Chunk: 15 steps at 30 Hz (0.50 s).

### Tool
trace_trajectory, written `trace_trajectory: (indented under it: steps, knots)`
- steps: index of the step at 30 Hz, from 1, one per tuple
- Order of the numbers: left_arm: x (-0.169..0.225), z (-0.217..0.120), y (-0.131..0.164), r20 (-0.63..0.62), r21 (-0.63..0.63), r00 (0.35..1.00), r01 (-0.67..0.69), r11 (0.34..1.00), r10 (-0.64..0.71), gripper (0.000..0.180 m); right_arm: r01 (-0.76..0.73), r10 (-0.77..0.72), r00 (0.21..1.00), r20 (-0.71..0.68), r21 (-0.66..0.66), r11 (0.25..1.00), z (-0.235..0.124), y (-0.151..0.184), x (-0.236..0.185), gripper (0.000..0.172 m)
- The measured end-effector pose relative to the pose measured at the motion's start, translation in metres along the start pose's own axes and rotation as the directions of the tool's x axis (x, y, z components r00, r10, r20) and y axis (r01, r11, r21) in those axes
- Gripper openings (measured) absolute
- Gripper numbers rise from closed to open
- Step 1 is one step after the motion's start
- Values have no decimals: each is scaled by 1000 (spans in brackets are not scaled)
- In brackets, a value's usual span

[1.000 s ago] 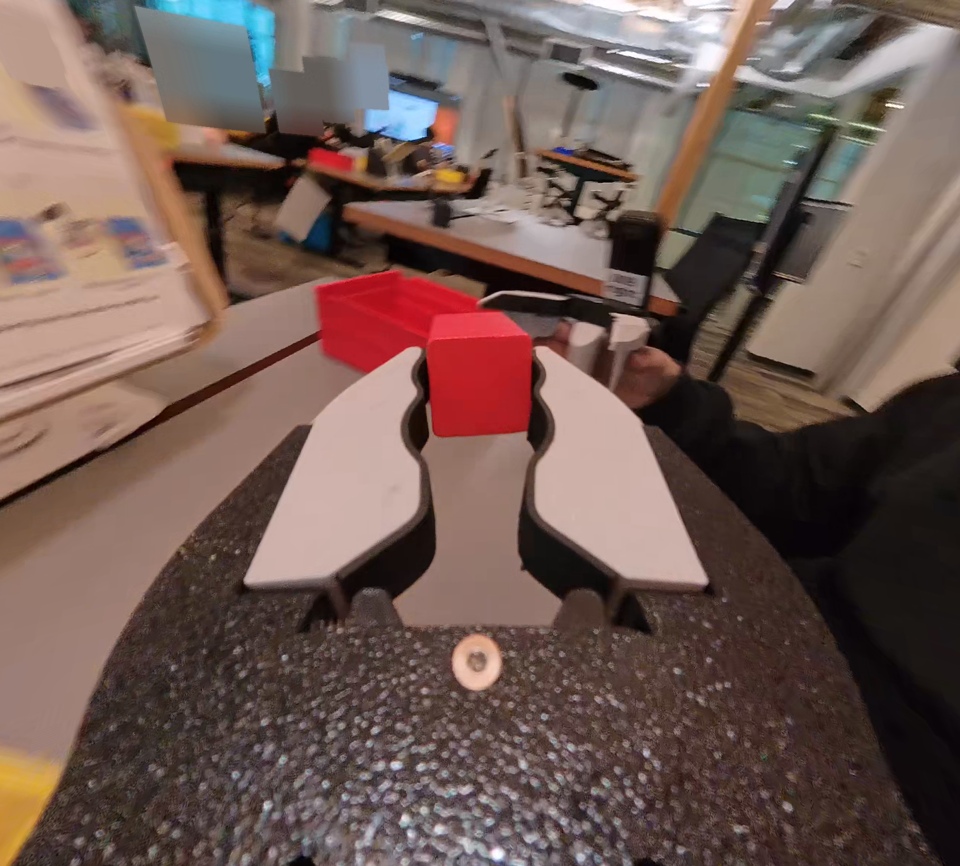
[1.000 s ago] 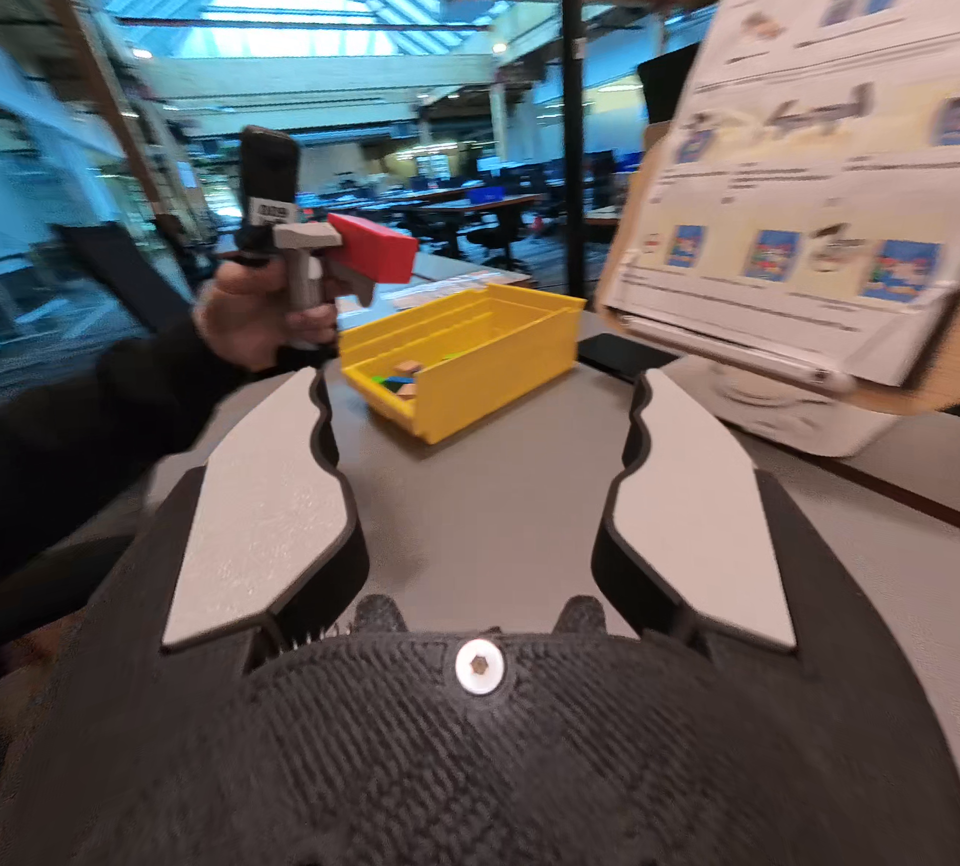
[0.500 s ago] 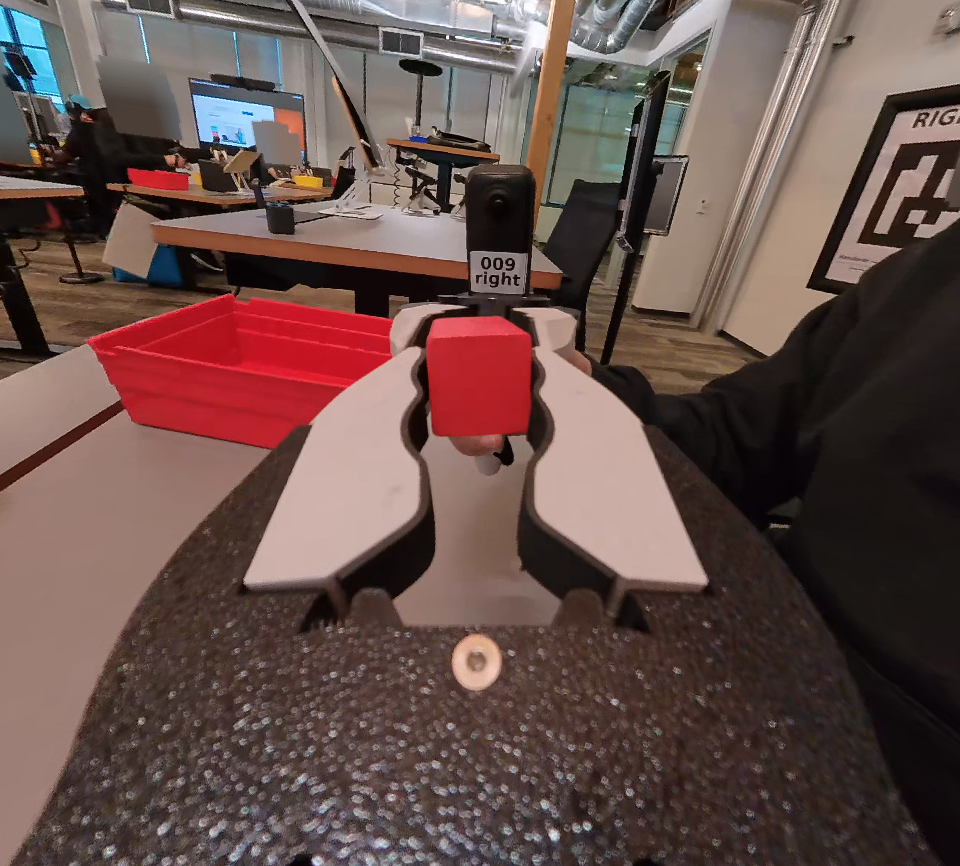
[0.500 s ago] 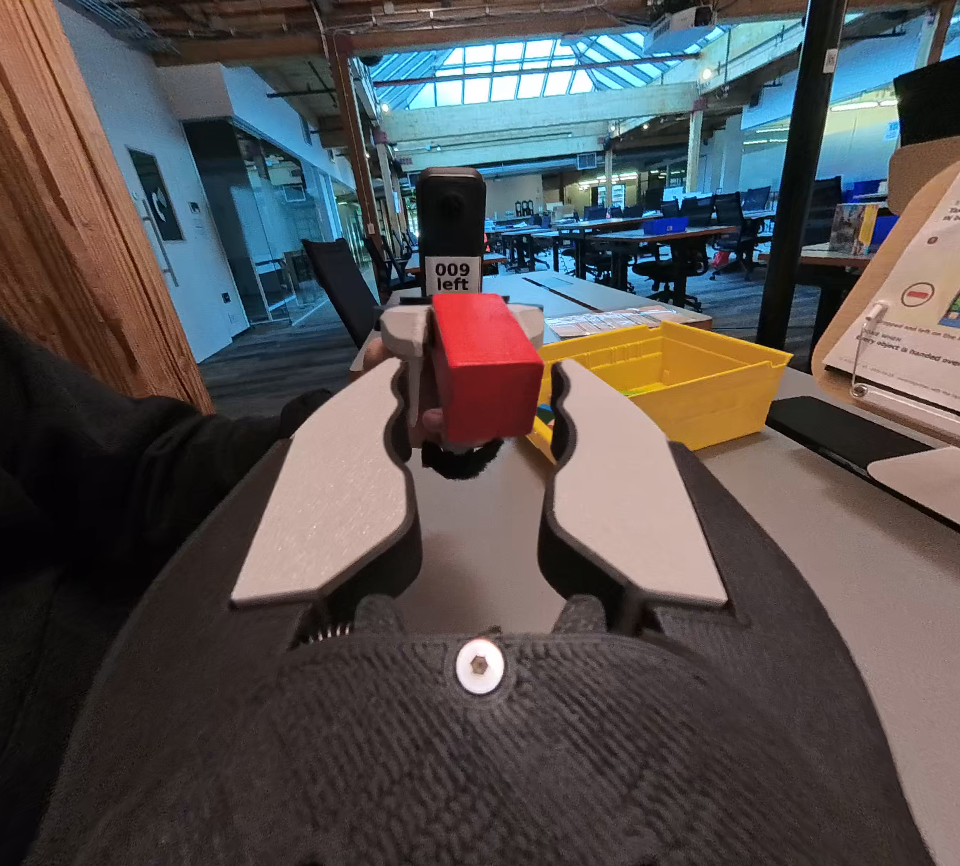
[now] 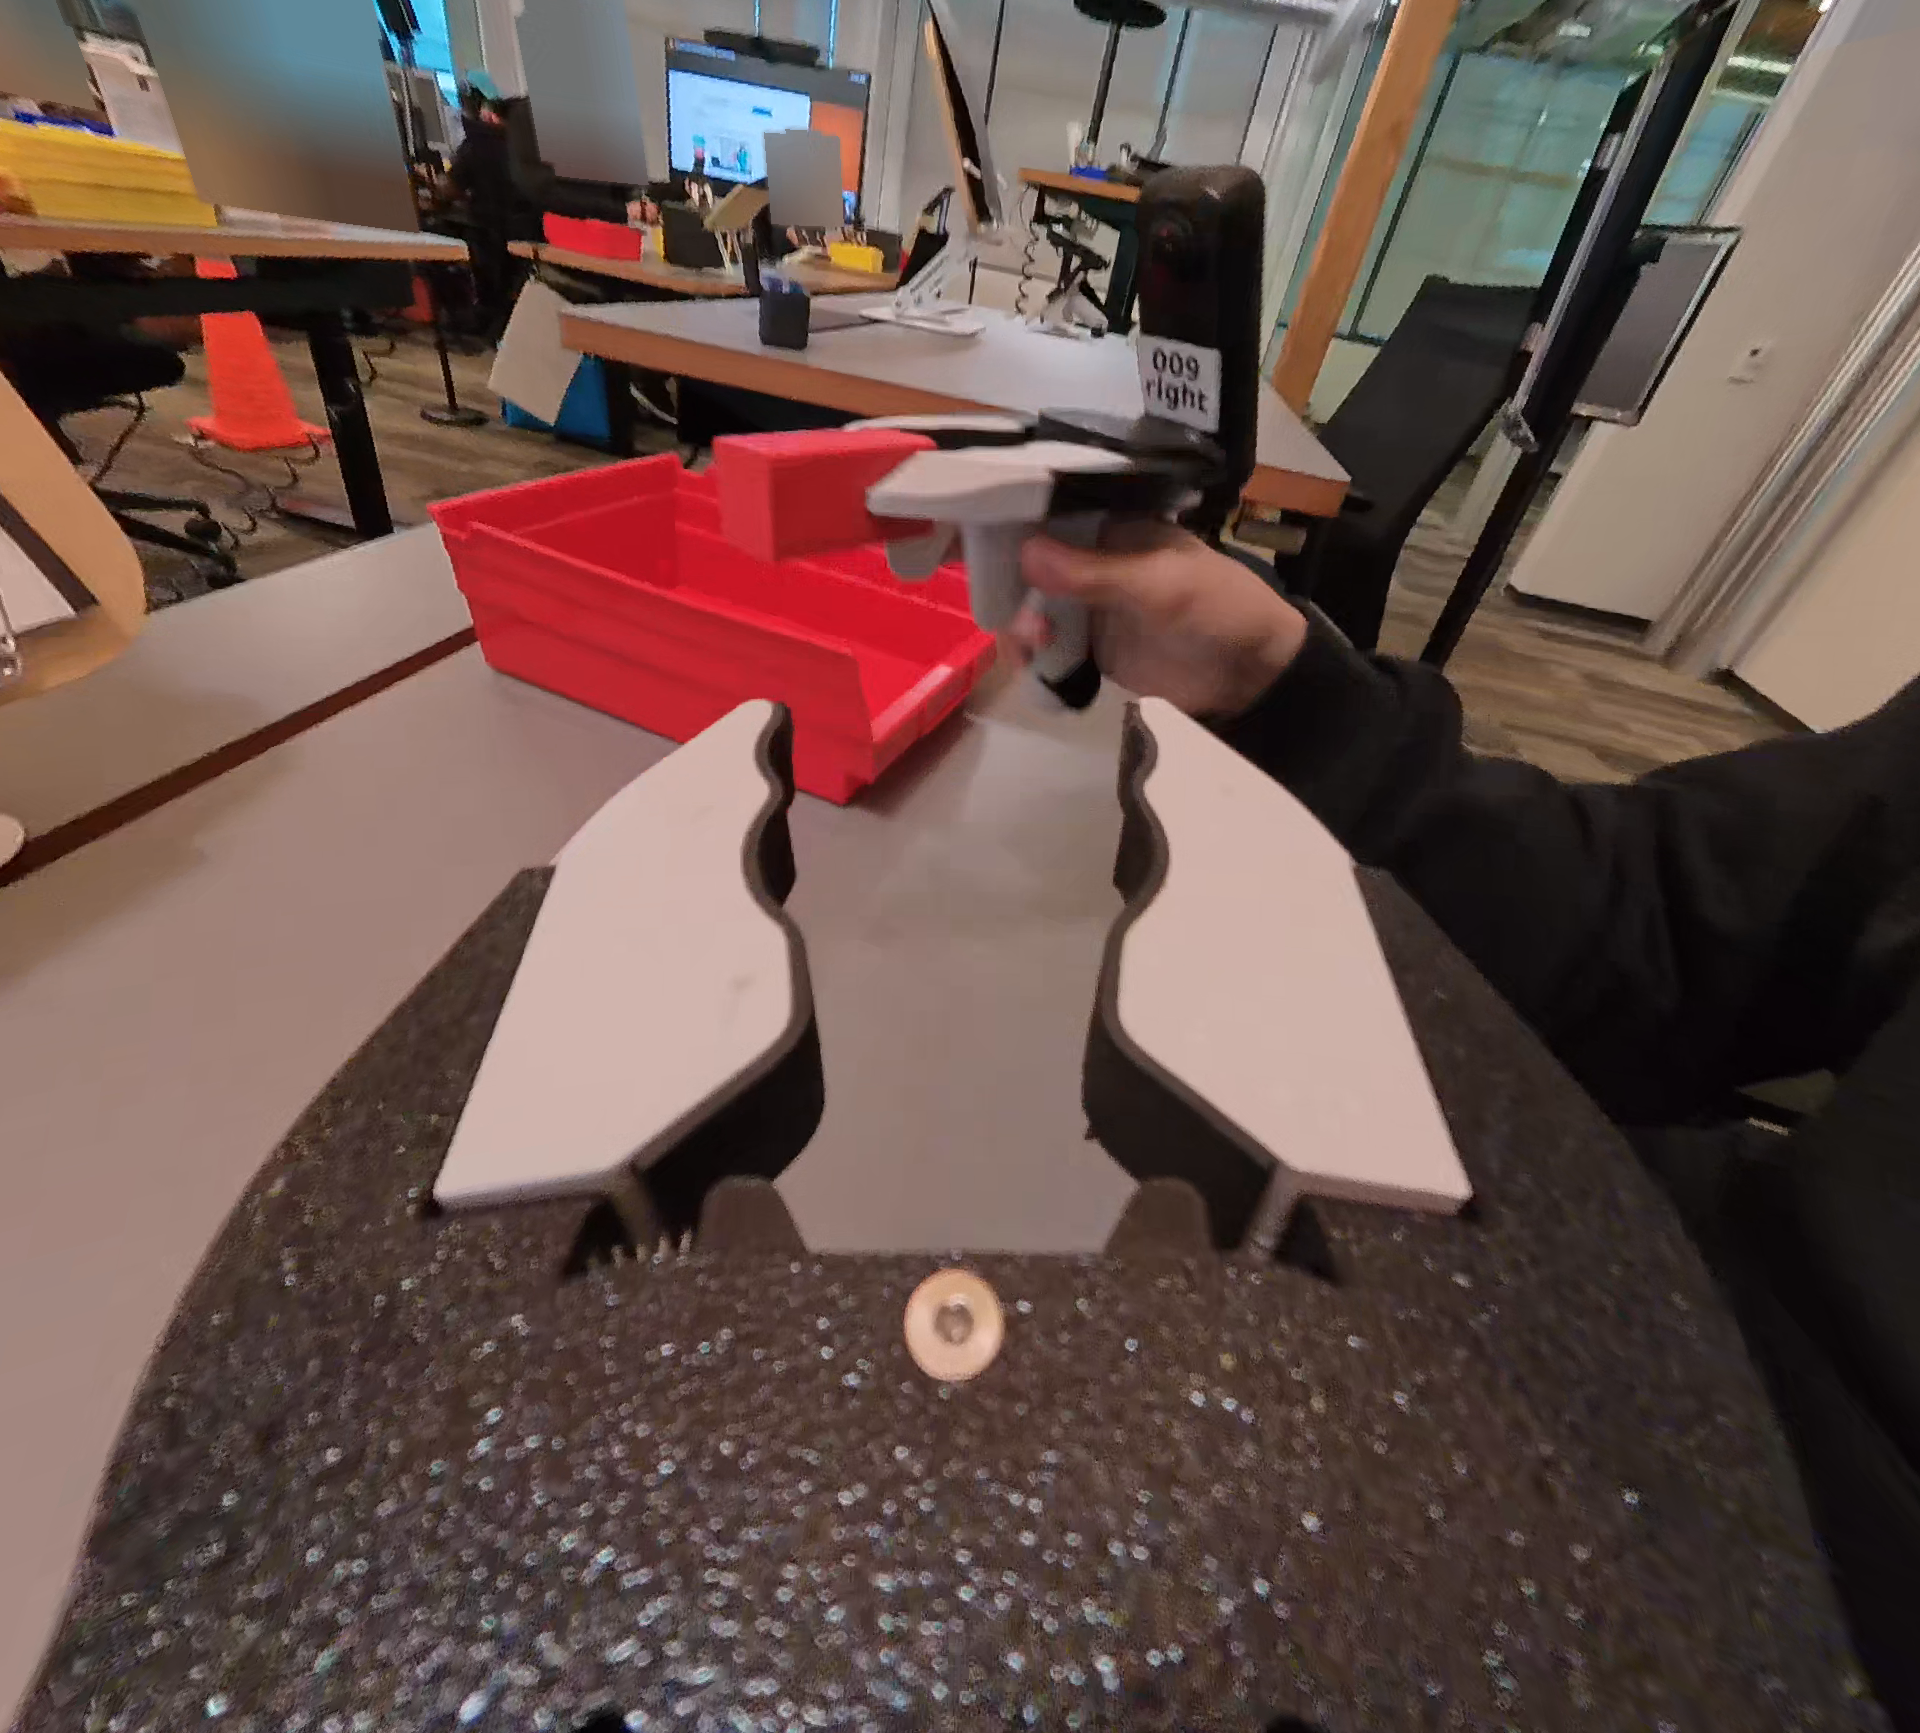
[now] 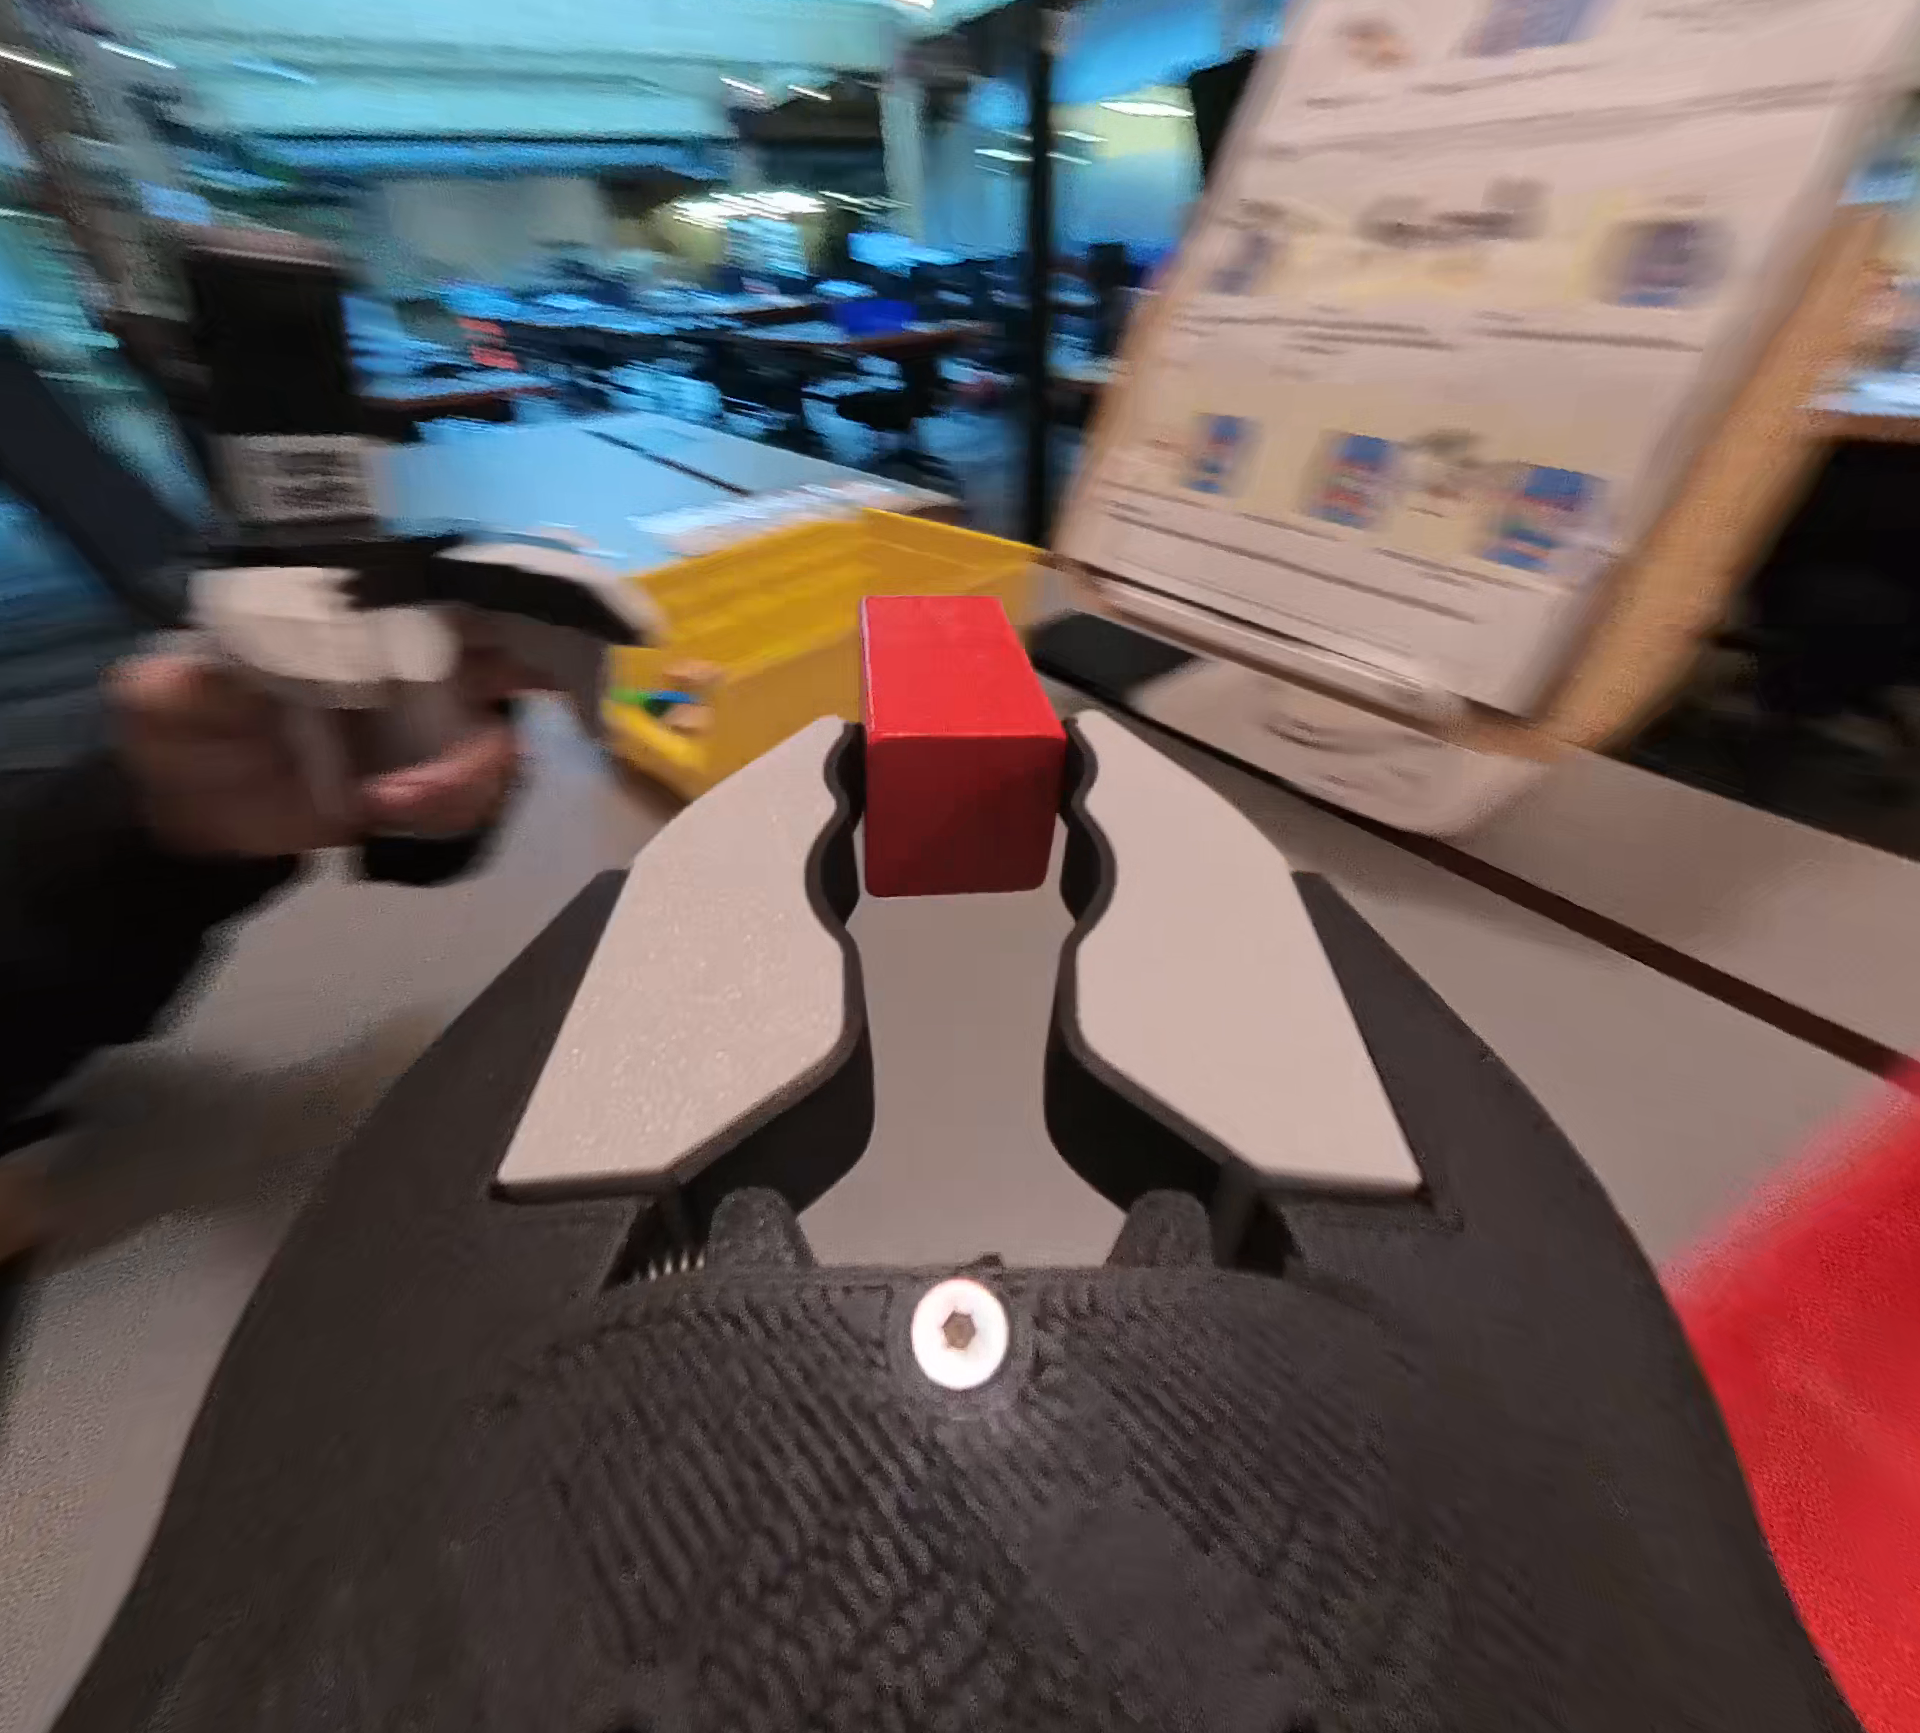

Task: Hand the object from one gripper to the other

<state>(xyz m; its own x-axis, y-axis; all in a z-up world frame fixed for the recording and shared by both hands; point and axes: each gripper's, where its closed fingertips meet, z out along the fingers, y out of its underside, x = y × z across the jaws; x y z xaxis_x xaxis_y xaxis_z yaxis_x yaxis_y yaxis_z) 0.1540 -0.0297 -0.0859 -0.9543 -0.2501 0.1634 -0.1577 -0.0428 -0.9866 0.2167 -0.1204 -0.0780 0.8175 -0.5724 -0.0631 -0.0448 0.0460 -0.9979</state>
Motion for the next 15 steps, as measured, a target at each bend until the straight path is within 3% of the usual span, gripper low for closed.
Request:
trace_trajectory:
  steps: [2, 4, 6, 9, 12, 15]
  knots:
    - [1, -4, 10, 9, -37, 1000, 13, 999, -13, 54, 6, -26, 965, -260, -79, 997, -33, 15, 61, 36]
    - [0, -7, 19, 18, -65, 1000, 24, 998, -23, 53, -12, -61, 857, -512, -139, 990, -76, 32, 119, 36]
    - [1, -11, 27, 17, -82, 999, 42, 996, -40, 51, -25, -106, 764, -637, -193, 981, -111, 52, 155, 35]
    - [3, -14, 35, -5, -78, 998, 68, 995, -68, 49, -83, -133, 729, -672, -280, 957, -128, 84, 177, 35]
    - [0, -15, 40, -11, -62, 995, 95, 994, -96, 48, -107, -115, 755, -646, -295, 949, -116, 106, 179, 35]
    - [0, -17, 42, -23, -47, 992, 125, 991, -126, 47, -71, -188, 760, -622, -368, 927, -103, 119, 178, 36]
